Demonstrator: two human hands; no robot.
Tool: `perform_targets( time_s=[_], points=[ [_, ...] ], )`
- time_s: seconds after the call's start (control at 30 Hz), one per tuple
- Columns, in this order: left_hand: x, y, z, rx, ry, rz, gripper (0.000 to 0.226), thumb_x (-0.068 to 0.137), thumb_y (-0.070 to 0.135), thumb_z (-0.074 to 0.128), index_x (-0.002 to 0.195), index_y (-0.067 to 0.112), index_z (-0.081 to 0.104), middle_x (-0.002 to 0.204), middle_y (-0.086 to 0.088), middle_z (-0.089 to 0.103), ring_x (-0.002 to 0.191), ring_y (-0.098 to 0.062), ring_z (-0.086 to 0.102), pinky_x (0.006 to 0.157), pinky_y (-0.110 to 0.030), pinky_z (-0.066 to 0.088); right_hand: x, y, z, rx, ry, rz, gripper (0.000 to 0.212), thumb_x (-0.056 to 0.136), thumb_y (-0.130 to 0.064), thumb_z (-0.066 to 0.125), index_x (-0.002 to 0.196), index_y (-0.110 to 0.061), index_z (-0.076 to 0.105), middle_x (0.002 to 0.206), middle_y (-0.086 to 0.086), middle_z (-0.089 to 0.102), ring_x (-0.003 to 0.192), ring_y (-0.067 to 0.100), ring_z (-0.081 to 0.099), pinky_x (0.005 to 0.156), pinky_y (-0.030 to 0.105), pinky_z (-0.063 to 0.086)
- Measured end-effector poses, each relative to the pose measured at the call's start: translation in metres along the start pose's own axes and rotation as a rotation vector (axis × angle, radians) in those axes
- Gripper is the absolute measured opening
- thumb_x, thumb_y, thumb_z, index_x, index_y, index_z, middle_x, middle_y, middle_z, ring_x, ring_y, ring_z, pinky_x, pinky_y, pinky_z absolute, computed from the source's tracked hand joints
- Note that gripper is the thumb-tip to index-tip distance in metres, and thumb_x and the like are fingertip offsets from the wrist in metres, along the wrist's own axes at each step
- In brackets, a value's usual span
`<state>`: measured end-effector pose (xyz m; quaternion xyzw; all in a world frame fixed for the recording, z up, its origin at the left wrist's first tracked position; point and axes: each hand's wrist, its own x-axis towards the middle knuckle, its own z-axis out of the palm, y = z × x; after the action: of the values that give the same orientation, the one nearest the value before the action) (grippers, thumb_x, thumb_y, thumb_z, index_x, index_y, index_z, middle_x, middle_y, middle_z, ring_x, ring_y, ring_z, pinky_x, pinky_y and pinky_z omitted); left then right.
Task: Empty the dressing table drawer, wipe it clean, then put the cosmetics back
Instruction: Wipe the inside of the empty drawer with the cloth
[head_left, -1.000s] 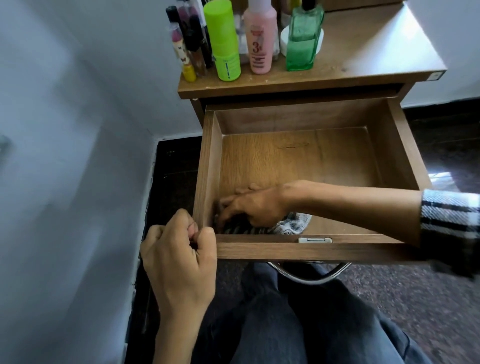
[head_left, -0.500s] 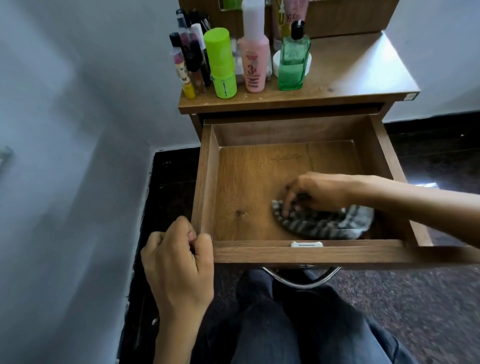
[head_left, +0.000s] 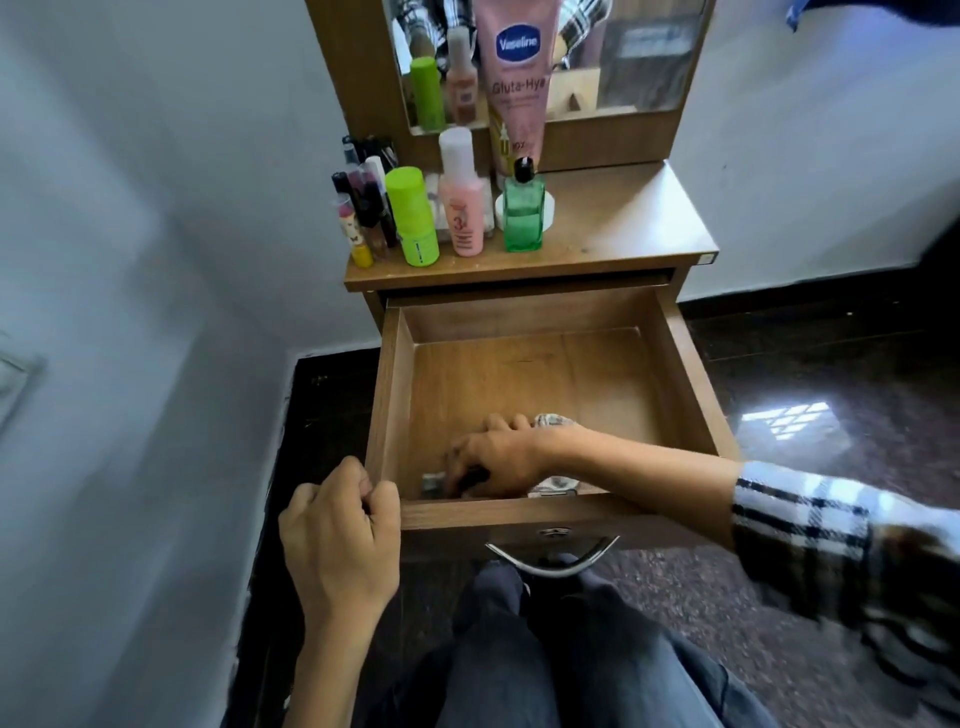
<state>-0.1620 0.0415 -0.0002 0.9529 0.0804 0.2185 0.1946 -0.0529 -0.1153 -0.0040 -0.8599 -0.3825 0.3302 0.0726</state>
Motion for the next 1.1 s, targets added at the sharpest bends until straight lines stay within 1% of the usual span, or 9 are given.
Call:
perform_targets(
  time_s=[0.1, 0.2, 0.3, 0.4, 0.53, 0.7, 0.87, 0.93, 1.1],
  points=[
    [0.001, -0.001, 0.000, -0.002, -0.005, -0.001, 0.025, 0.080, 0.034, 0.027, 0.058, 0.020, 0.028, 0.047, 0.013, 0.025, 0.052, -0.014, 0.033, 0.059, -0.031, 0.027, -0.023, 0.017, -0.003, 0.043, 0.048, 0.020, 0.037, 0.091, -0.022, 0.057, 0.125, -0.037, 0.058, 0.138, -0.011, 0.048, 0.124, 0.022, 0.038, 0.100, 0.041, 0.031],
    [0.000, -0.001, 0.000, -0.006, 0.010, 0.011, 0.025, 0.080, 0.033, 0.027, 0.058, 0.020, 0.028, 0.047, 0.013, 0.025, 0.052, -0.012, 0.031, 0.059, -0.030, 0.027, -0.032, 0.041, -0.006, 0.021, 0.185, 0.074, 0.050, 0.086, -0.008, 0.057, 0.130, -0.031, 0.055, 0.136, -0.003, 0.050, 0.122, 0.019, 0.049, 0.103, 0.032, 0.038],
    [0.001, -0.001, 0.000, -0.005, 0.017, 0.012, 0.025, 0.080, 0.032, 0.028, 0.058, 0.020, 0.029, 0.048, 0.013, 0.026, 0.051, -0.013, 0.032, 0.058, -0.030, 0.027, -0.018, 0.063, -0.012, -0.027, 0.298, 0.275, 0.055, 0.092, -0.015, 0.047, 0.144, -0.029, 0.036, 0.149, 0.008, 0.030, 0.133, 0.032, 0.035, 0.111, 0.040, 0.027],
    [0.001, -0.002, 0.001, -0.002, 0.015, 0.009, 0.024, 0.080, 0.032, 0.028, 0.059, 0.020, 0.029, 0.048, 0.013, 0.027, 0.052, -0.012, 0.031, 0.058, -0.030, 0.026, 0.008, 0.060, -0.020, 0.081, 0.382, 0.421, 0.056, 0.095, -0.030, 0.039, 0.149, -0.025, 0.023, 0.156, 0.007, 0.011, 0.136, 0.039, 0.022, 0.111, 0.050, 0.027],
    [0.001, -0.002, 0.001, -0.007, 0.017, 0.017, 0.023, 0.079, 0.031, 0.029, 0.058, 0.021, 0.027, 0.047, 0.013, 0.023, 0.051, -0.010, 0.029, 0.057, -0.029, 0.025, 0.053, 0.026, -0.020, 0.035, 0.461, 0.544, 0.066, 0.092, -0.047, 0.035, 0.149, -0.018, 0.018, 0.154, 0.007, 0.008, 0.136, 0.038, 0.015, 0.109, 0.047, 0.021],
    [0.001, -0.002, 0.000, 0.011, 0.019, 0.034, 0.021, 0.079, 0.032, 0.029, 0.060, 0.023, 0.024, 0.049, 0.015, 0.020, 0.052, -0.010, 0.026, 0.056, -0.029, 0.024, 0.083, -0.008, -0.023, 0.077, 0.413, 0.458, 0.063, 0.092, -0.039, 0.040, 0.148, -0.019, 0.019, 0.154, 0.007, 0.006, 0.137, 0.038, 0.010, 0.111, 0.047, 0.013],
    [0.001, 0.000, -0.001, 0.012, 0.000, 0.024, 0.023, 0.079, 0.034, 0.027, 0.058, 0.025, 0.023, 0.048, 0.014, 0.023, 0.054, -0.013, 0.030, 0.055, -0.029, 0.024, 0.069, 0.003, -0.022, -0.051, 0.466, 0.468, 0.064, 0.091, -0.034, 0.047, 0.148, -0.021, 0.023, 0.154, 0.003, 0.010, 0.136, 0.034, 0.017, 0.109, 0.044, 0.022],
    [0.001, -0.001, 0.000, 0.016, -0.013, 0.011, 0.026, 0.079, 0.035, 0.026, 0.057, 0.022, 0.028, 0.048, 0.013, 0.027, 0.054, -0.016, 0.035, 0.055, -0.029, 0.026, 0.052, 0.014, -0.020, -0.054, 0.467, 0.550, 0.068, 0.091, -0.041, 0.047, 0.149, -0.020, 0.018, 0.154, 0.003, 0.009, 0.135, 0.031, 0.018, 0.107, 0.039, 0.024],
    [0.000, -0.004, 0.002, 0.010, -0.022, 0.003, 0.032, 0.079, 0.037, 0.024, 0.057, 0.016, 0.035, 0.049, 0.011, 0.031, 0.057, -0.021, 0.040, 0.056, -0.032, 0.031, 0.001, 0.042, -0.013, 0.123, 0.373, 0.863, 0.062, 0.100, -0.046, 0.017, 0.151, -0.015, 0.003, 0.158, 0.006, -0.006, 0.142, 0.031, 0.005, 0.111, 0.038, 0.021]
  ],
)
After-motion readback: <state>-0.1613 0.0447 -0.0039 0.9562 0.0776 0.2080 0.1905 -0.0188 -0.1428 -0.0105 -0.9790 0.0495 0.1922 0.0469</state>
